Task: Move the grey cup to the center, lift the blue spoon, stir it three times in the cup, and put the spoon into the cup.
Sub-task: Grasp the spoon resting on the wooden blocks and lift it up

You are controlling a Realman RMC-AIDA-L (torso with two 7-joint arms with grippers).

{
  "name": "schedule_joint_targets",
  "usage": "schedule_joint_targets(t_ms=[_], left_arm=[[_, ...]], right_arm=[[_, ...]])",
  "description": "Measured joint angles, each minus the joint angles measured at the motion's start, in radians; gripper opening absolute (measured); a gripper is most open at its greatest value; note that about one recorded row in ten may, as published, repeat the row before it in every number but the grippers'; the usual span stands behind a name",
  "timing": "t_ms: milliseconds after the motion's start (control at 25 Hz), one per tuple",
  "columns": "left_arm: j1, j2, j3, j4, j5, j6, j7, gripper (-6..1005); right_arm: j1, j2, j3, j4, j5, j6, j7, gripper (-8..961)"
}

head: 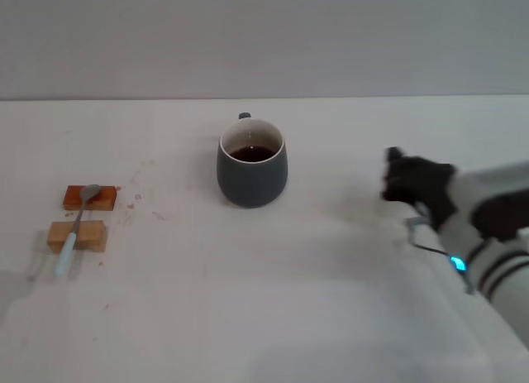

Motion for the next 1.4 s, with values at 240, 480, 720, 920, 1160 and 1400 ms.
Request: schedule_joint_targets(t_ms=[240, 480, 720, 920, 1160, 1400], left_arm=[[0.015, -0.001, 0.096, -0.008, -0.003, 0.0, -0.002, 778], [0.02, -0.002, 0.214, -0.01, -0.003, -0.009, -0.036, 776], [0.019, -0.002, 0.271, -0.01, -0.003, -0.062, -0.059, 774], [0.01, -0.002, 0.278, -0.012, -0.002, -0.129, -0.08, 773], [-0.003, -0.002, 0.277, -0.02, -0.003, -0.195, -0.08, 772], [-0.017, -0.001, 0.272, -0.032, -0.004, -0.243, -0.071, 770]], right_arm=[[-0.101, -0.001, 0.015, -0.023, 0.007, -0.178, 0.002, 0], [-0.138, -0.002, 0.052, -0.032, 0.009, -0.198, 0.004, 0], [-0.144, -0.002, 0.053, -0.035, 0.009, -0.199, 0.007, 0], [-0.149, -0.002, 0.053, -0.036, 0.009, -0.203, 0.007, 0], [-0.202, -0.002, 0.071, -0.06, 0.009, -0.301, 0.004, 0], [-0.257, -0.003, 0.091, -0.06, 0.009, -0.399, 0.002, 0]])
